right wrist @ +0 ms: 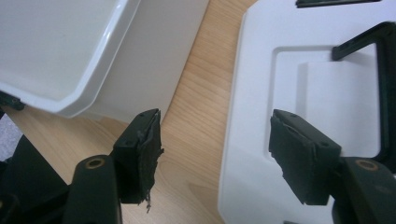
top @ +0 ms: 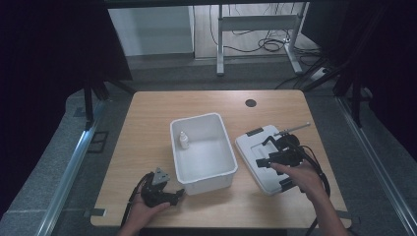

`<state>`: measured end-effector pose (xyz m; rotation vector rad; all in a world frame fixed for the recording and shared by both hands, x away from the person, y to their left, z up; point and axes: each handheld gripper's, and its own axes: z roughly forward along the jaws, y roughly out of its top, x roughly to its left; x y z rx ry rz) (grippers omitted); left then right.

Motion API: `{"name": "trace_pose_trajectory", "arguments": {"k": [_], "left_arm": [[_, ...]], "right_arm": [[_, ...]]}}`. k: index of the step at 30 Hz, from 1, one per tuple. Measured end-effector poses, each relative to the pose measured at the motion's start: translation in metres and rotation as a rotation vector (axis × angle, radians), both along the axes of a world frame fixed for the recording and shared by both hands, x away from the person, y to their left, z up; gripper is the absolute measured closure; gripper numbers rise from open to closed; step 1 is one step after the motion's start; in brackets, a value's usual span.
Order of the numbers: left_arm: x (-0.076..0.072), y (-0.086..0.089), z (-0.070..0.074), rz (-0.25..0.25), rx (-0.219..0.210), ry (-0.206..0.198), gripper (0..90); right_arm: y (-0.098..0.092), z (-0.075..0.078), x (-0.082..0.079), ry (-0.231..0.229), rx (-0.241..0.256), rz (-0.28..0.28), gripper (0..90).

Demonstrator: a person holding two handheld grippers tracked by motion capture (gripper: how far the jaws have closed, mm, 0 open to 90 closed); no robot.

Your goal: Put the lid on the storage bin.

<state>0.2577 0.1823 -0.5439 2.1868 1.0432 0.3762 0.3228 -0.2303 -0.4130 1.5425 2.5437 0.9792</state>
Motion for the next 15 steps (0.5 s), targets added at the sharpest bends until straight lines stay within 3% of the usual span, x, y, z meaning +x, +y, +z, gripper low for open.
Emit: {"name": "trace_pose_trajectory", "arguments": {"k": [8,15], "left_arm": [[0.000,0.000,0.000,0.002,-0.001,0.001,12.6],[0.000,0.000,0.000,0.001,-0.002,0.002,12.6]], "right_arm": [[-0.007,0.004,0.025,0.046,-0.048,-0.025,41.2],[-0.023,-0.004,0.059,0.115,-0.120,-0.072,45.2]]}}
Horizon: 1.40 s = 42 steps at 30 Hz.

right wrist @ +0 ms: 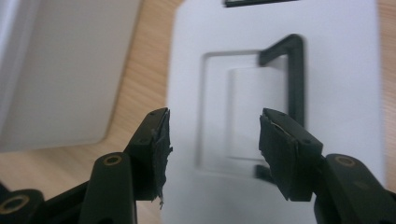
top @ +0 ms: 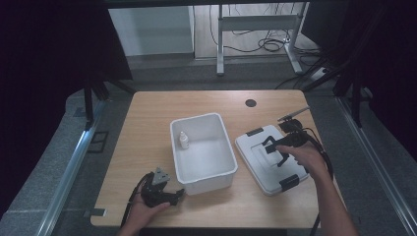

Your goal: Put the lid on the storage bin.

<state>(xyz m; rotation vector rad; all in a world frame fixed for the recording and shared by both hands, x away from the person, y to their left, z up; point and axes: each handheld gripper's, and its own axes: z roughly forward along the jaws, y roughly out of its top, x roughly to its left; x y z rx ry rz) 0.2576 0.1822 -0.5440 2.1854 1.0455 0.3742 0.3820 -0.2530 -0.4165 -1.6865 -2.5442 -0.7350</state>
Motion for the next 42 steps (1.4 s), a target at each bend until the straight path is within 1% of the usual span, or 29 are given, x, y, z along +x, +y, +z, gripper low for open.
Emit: {"name": "trace_pose_trajectory", "arguments": {"k": [4,8,9,12,16,17,19,20,22,23,24,26,27,30,33,37,42], "left_arm": [[0.000,0.000,0.000,0.000,0.000,0.000,12.6],[0.000,0.000,0.000,0.000,0.000,0.000,12.6],[0.000,0.000,0.000,0.000,0.000,0.000,12.6],[0.000,0.000,0.000,0.000,0.000,0.000,12.6],[0.000,0.000,0.000,0.000,0.000,0.000,12.6],[0.000,0.000,0.000,0.000,0.000,0.000,12.6],[0.000,0.000,0.000,0.000,0.000,0.000,12.6],[0.000,0.000,0.000,0.000,0.000,0.000,12.6],[0.000,0.000,0.000,0.000,0.000,0.000,12.6],[0.000,0.000,0.000,0.000,-0.001,0.000,12.6],[0.000,0.000,0.000,0.000,-0.001,0.000,12.6],[0.000,0.000,0.000,0.000,0.000,0.000,12.6],[0.000,0.000,0.000,0.000,0.000,0.000,12.6],[0.000,0.000,0.000,0.000,0.000,0.000,12.6],[0.000,0.000,0.000,0.000,0.000,0.000,12.6],[0.000,0.000,0.000,0.000,0.000,0.000,12.6],[0.000,0.000,0.000,0.000,-0.001,0.000,12.6]], "right_arm": [[-0.010,-0.001,0.012,0.012,-0.006,-0.015,50.0],[-0.014,-0.001,0.018,0.024,-0.017,-0.011,52.4],[-0.016,-0.004,0.022,0.036,-0.033,-0.001,54.4],[-0.018,-0.010,0.027,0.052,-0.046,0.010,55.7],[-0.019,-0.018,0.032,0.073,-0.049,0.014,57.1],[-0.019,-0.025,0.036,0.084,-0.070,0.017,59.0],[-0.019,-0.029,0.038,0.091,-0.076,0.009,61.9],[-0.020,-0.031,0.040,0.093,-0.087,0.009,64.2],[-0.020,-0.034,0.042,0.092,-0.087,0.004,68.2],[-0.020,-0.034,0.043,0.095,-0.096,0.000,70.4],[-0.020,-0.034,0.043,0.095,-0.096,0.000,70.4],[-0.021,-0.035,0.045,0.105,-0.094,-0.031,74.8],[-0.021,-0.035,0.045,0.105,-0.094,-0.031,74.8],[-0.021,-0.037,0.046,0.129,-0.084,-0.030,79.0],[-0.020,-0.038,0.046,0.135,-0.080,-0.027,82.3],[-0.020,-0.037,0.046,0.145,-0.072,-0.038,83.0],[-0.018,-0.036,0.045,0.143,-0.057,-0.033,85.0]]}}
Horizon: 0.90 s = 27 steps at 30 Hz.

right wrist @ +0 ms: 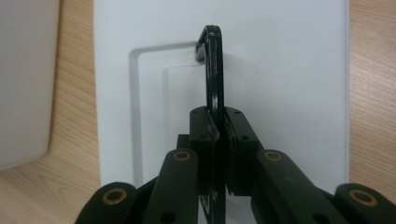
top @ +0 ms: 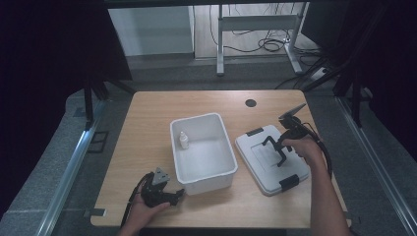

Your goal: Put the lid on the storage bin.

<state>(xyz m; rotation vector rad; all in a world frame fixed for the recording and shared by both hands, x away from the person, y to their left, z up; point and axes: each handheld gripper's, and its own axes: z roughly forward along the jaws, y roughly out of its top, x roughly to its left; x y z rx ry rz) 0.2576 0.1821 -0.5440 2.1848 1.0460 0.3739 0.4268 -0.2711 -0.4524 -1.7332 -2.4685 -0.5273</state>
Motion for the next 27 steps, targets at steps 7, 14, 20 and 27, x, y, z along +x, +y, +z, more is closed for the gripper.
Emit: {"name": "trace_pose_trajectory", "arguments": {"k": [7,14,20,27], "left_arm": [[0.000,0.000,0.000,0.000,0.000,0.000,12.6],[0.000,0.000,0.000,0.000,0.000,0.000,12.6],[0.000,0.000,0.000,0.000,0.000,0.000,12.6],[0.000,0.000,0.000,-0.001,0.002,-0.001,12.6]], "right_arm": [[0.001,0.004,-0.003,-0.011,-0.007,-0.024,85.8],[0.000,0.022,-0.010,-0.040,-0.006,-0.035,85.9],[0.002,0.048,-0.018,-0.077,-0.012,-0.037,85.9],[-0.002,0.089,-0.029,-0.127,-0.006,-0.072,85.9]]}}
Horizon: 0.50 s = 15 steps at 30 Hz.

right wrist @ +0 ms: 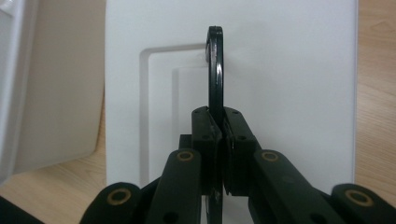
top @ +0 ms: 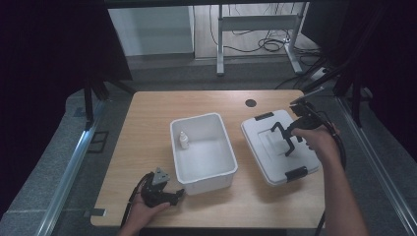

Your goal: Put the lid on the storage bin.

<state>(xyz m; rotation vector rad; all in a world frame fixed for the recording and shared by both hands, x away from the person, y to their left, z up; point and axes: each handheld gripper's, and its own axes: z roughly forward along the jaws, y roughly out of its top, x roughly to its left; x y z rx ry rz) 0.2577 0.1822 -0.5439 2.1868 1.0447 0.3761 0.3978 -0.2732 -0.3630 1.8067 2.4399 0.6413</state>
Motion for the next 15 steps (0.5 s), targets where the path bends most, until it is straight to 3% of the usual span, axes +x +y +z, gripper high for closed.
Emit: {"name": "trace_pose_trajectory", "arguments": {"k": [8,15], "left_arm": [[0.000,0.000,0.000,0.000,0.000,0.001,12.7],[-0.001,0.000,0.000,0.001,0.000,0.001,12.6]], "right_arm": [[0.002,0.034,-0.007,-0.029,0.007,-0.017,85.8],[0.011,0.053,-0.012,-0.053,0.022,-0.014,85.8]]}}
